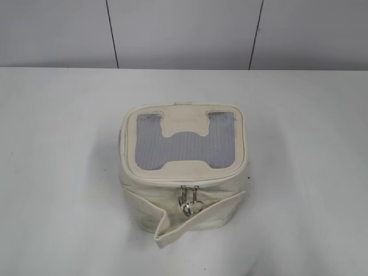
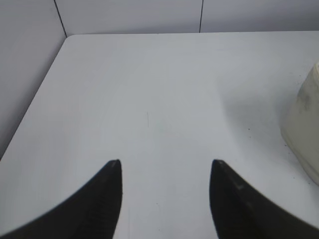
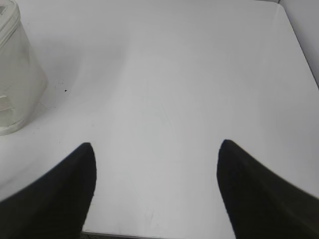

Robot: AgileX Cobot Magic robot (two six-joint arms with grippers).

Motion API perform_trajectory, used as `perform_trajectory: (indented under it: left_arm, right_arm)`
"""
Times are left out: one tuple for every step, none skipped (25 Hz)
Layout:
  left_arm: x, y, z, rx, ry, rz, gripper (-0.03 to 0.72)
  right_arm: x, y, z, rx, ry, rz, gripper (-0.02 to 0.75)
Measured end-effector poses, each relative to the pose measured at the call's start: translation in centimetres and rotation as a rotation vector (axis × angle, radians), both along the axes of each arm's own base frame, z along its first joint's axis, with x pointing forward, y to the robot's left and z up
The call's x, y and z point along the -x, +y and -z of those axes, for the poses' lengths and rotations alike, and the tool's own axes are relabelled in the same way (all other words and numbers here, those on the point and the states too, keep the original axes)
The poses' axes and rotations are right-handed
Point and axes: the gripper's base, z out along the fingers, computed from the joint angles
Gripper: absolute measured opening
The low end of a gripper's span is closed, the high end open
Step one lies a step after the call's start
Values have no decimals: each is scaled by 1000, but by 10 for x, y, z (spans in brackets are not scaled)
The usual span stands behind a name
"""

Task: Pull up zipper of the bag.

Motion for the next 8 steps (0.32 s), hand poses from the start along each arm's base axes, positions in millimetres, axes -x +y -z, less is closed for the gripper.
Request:
perform_trajectory:
  left_arm:
    - [0, 0, 0, 0, 0, 0, 432]
    - [0, 0, 0, 0, 0, 0, 432]
    - [0, 0, 0, 0, 0, 0, 432]
    - [0, 0, 0, 0, 0, 0, 432]
    - [0, 0, 0, 0, 0, 0, 432]
    - [0, 0, 0, 0, 0, 0, 432]
    - [0, 0, 0, 0, 0, 0, 432]
    - [0, 0, 0, 0, 0, 0, 432]
  right_arm:
    - [0, 0, 0, 0, 0, 0, 587]
    - [0, 0, 0, 0, 0, 0, 587]
    - [0, 0, 0, 0, 0, 0, 587]
    - [0, 0, 0, 0, 0, 0, 587]
    - [0, 0, 0, 0, 0, 0, 587]
    - [0, 0, 0, 0, 0, 0, 587]
    - [0, 0, 0, 0, 0, 0, 587]
    - [0, 0, 0, 0, 0, 0, 587]
